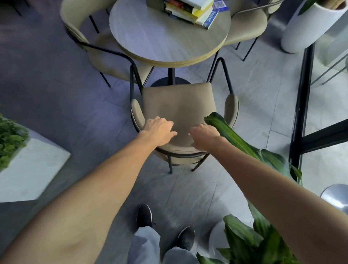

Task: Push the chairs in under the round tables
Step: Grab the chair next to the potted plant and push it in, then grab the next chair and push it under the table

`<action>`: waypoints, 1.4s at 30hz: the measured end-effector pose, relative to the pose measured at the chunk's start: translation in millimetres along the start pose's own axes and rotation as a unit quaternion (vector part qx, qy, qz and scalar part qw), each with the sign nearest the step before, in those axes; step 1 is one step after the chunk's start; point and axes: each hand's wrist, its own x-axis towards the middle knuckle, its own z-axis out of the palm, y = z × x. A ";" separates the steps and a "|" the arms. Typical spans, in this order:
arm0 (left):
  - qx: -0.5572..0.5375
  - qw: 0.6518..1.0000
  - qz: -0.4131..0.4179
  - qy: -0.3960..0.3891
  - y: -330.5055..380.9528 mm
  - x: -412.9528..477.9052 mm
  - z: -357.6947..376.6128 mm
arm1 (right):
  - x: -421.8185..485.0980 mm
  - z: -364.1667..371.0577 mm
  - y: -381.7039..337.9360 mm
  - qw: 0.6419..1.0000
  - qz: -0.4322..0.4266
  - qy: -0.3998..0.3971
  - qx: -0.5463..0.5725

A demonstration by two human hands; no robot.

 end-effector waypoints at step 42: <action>-0.048 0.988 -0.025 0.147 241.8 480.8 -348.6 | 187.8 -334.8 535.7 0.987 0.016 0.143 -0.076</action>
